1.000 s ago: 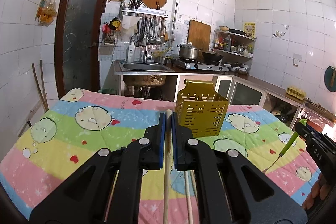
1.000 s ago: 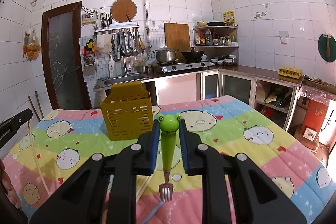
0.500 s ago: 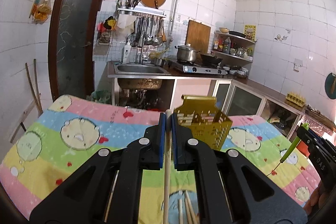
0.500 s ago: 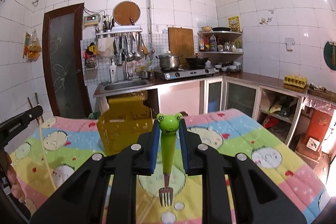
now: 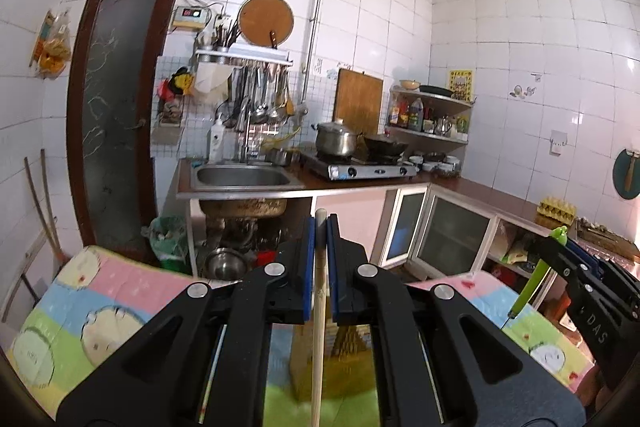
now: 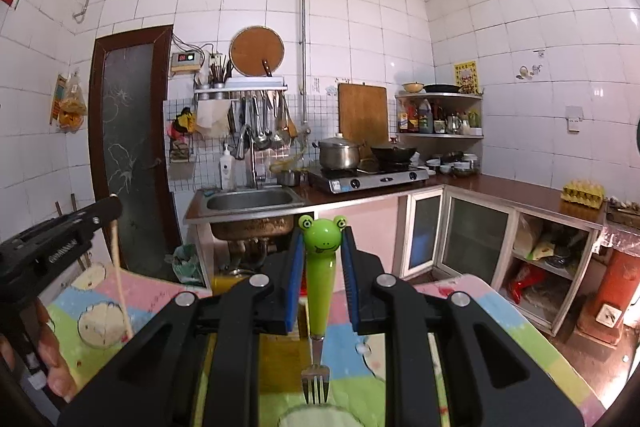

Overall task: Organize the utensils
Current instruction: 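Lift the fork with right gripper while left gripper lifts the chopstick toward the caddy, then lower the fork into the yellow caddy and open right gripper while left drops the chopstick in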

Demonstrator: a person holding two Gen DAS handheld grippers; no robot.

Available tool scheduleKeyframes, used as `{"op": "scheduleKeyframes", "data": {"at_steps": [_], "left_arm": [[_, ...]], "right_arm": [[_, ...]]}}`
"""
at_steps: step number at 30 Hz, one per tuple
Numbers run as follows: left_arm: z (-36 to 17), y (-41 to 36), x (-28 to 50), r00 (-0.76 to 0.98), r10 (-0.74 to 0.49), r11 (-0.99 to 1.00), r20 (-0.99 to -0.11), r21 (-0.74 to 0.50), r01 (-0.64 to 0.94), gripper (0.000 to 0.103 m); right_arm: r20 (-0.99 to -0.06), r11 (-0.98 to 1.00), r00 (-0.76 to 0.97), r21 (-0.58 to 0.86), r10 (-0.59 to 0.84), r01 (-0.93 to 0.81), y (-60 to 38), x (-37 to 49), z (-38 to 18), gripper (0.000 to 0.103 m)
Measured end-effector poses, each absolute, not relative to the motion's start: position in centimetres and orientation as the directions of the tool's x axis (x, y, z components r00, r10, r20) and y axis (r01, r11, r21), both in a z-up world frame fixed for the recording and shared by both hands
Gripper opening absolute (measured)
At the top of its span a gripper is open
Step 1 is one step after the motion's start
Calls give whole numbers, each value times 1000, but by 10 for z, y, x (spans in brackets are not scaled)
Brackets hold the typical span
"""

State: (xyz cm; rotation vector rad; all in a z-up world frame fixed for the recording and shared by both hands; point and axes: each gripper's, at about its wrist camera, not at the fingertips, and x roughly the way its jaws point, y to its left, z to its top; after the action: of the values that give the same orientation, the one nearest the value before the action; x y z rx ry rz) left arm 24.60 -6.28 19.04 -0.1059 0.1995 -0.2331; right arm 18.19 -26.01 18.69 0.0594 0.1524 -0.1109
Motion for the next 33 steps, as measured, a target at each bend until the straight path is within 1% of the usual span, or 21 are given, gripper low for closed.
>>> {"op": "scheduleKeyframes", "data": {"at_steps": [5, 9, 13, 17, 23, 27, 33], "left_arm": [[212, -75, 276, 960, -247, 964, -133, -135, 230, 5], [225, -84, 295, 967, -238, 966, -91, -122, 226, 5], [226, -91, 315, 969, -231, 968, -85, -121, 220, 5], [210, -98, 334, 974, -213, 974, -83, -99, 204, 5], [169, -102, 358, 965, -226, 971, -133, -112, 212, 5], [142, -103, 370, 956, -222, 973, -190, -98, 207, 5], [115, -99, 374, 943, -217, 975, -255, -97, 198, 5]], "right_arm": [[-129, 993, 988, 75, -84, 94, -263, 216, 207, 19], [-134, 993, 989, 91, -60, 73, -261, 243, 212, 19], [-150, 993, 988, 97, -47, 62, -261, 265, 204, 19], [-185, 992, 982, 108, -36, 57, -262, 286, 186, 19], [-239, 993, 971, 109, -25, 53, -264, 307, 155, 19], [-272, 992, 962, 118, -19, 53, -265, 318, 134, 19], [-326, 991, 945, 123, -15, 57, -265, 329, 106, 19]]}}
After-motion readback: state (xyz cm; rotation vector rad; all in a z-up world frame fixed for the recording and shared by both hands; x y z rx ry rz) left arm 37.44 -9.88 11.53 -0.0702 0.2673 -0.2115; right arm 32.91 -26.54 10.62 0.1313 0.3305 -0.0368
